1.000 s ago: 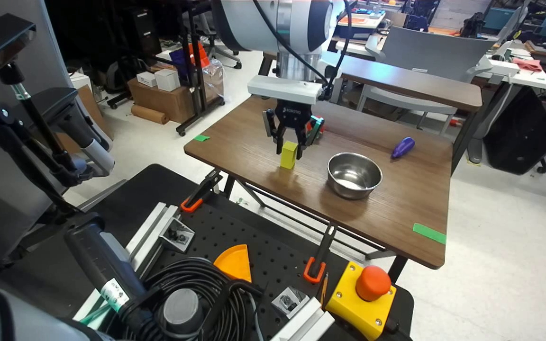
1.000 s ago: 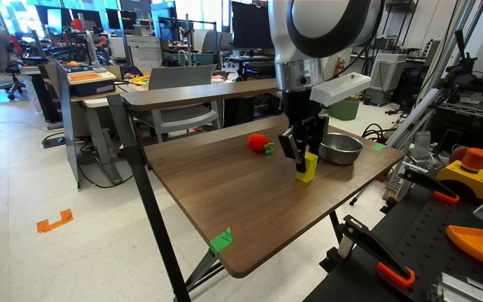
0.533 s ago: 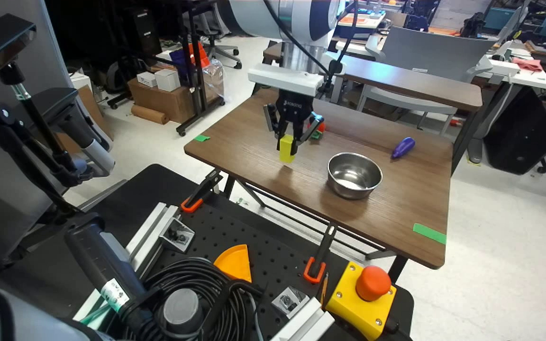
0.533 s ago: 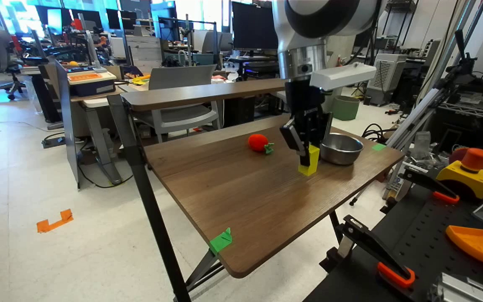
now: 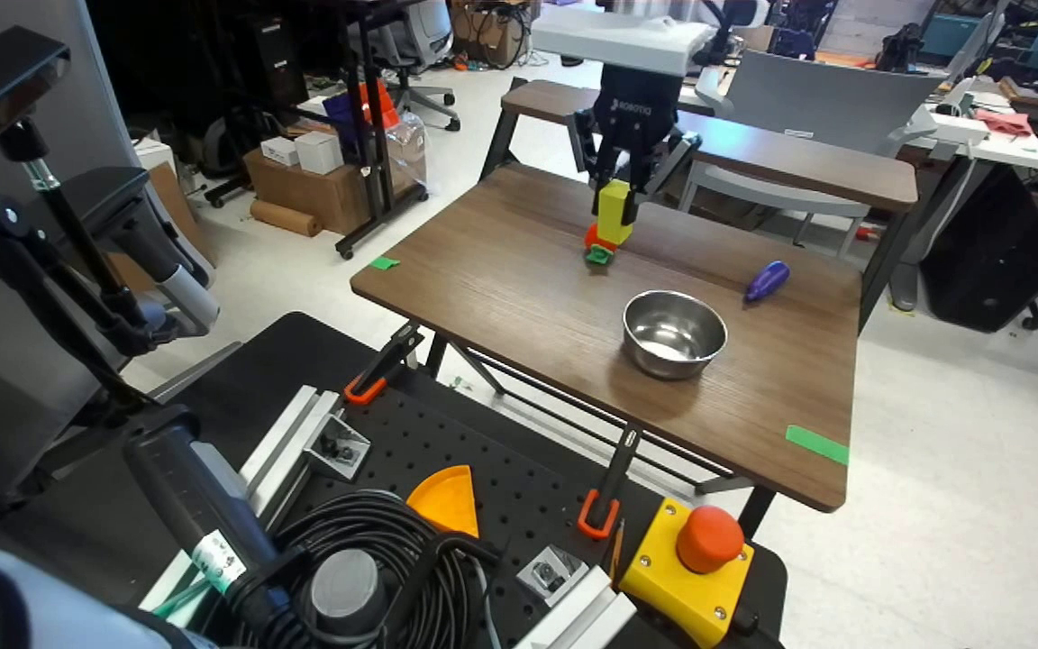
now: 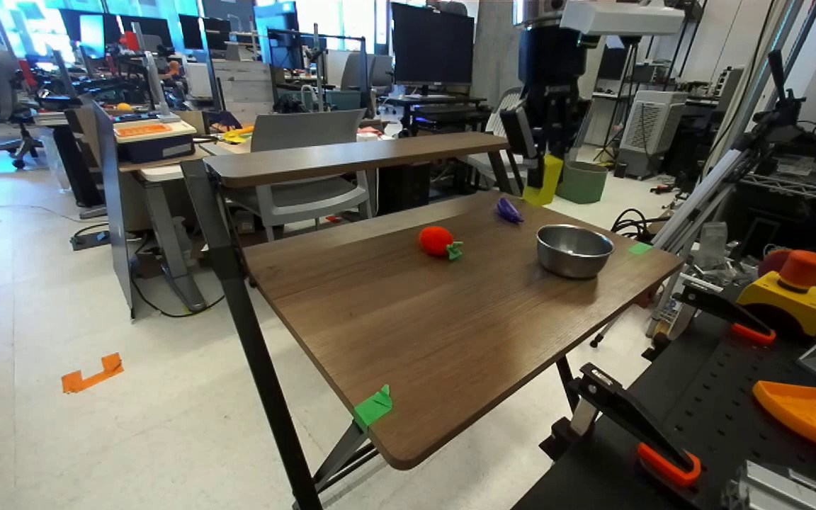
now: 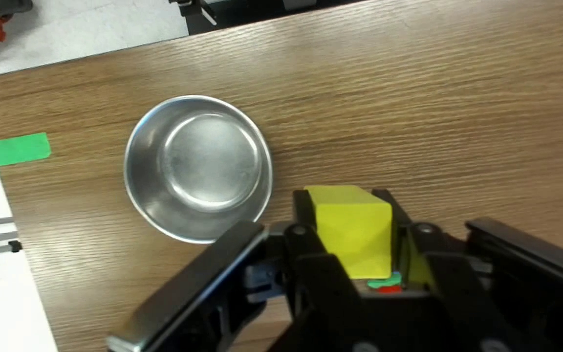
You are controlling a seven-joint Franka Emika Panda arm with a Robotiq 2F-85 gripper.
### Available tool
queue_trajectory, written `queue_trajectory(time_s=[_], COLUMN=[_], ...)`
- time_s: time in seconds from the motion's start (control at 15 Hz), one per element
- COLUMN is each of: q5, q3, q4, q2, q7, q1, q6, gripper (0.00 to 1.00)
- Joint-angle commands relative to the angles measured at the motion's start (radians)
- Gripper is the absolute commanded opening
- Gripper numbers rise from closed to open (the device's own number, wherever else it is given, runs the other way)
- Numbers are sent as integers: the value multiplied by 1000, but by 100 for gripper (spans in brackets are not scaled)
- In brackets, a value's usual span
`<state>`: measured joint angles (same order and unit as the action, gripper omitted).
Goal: Put the yellow block in the bowl
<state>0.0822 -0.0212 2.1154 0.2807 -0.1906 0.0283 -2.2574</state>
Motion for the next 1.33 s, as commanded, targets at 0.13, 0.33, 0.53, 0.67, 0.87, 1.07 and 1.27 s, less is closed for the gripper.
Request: queue_trajectory(time_s=[0.13, 0.33, 0.53, 0.67, 0.87, 1.07, 1.27], q5=[-28, -26, -28, -25, -21, -20, -23], q3=[-47, -66, -79, -83, -81, -77, -72], q4=[-75, -127, -181, -212, -256, -287, -307], q2=[33, 89, 163, 212, 277, 331, 367], q7=[-14, -23, -32, -38, -42, -26, -5], q1=[-53, -75, -88, -87, -81, -79, -81], q6=[71, 94, 126, 143, 161, 147, 143], gripper=[8, 8, 8, 8, 8, 8, 8])
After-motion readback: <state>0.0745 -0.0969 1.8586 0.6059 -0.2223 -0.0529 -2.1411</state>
